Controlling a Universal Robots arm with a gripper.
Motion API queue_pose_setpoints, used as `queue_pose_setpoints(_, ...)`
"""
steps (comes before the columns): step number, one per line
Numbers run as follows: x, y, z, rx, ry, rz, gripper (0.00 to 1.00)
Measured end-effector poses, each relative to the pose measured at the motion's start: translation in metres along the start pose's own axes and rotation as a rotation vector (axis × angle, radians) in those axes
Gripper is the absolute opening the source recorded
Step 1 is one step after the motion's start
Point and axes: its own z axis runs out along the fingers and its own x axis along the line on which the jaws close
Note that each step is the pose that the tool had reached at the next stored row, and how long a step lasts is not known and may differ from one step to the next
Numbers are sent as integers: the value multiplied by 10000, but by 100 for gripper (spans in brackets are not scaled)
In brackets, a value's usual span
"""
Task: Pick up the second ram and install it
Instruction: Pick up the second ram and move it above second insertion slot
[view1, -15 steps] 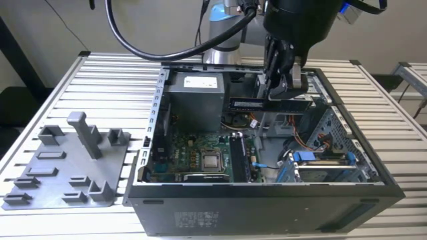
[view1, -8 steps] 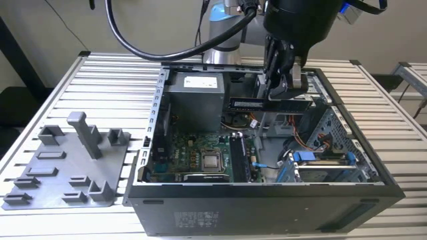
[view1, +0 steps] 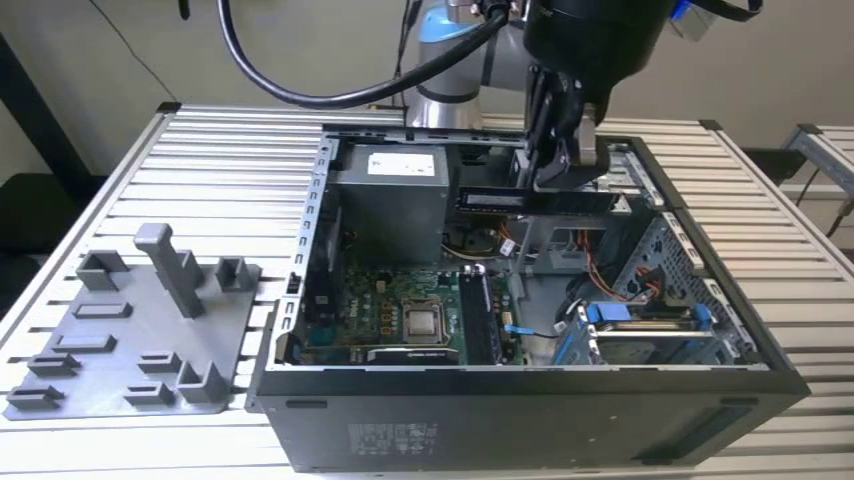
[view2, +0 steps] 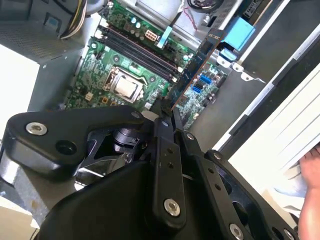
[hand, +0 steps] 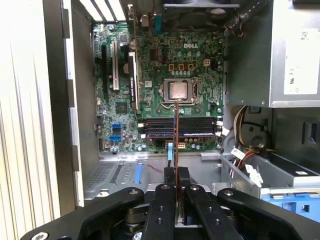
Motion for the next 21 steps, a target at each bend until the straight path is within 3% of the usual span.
queue_pose_setpoints(21, -578, 29, 27, 0, 1, 8, 14)
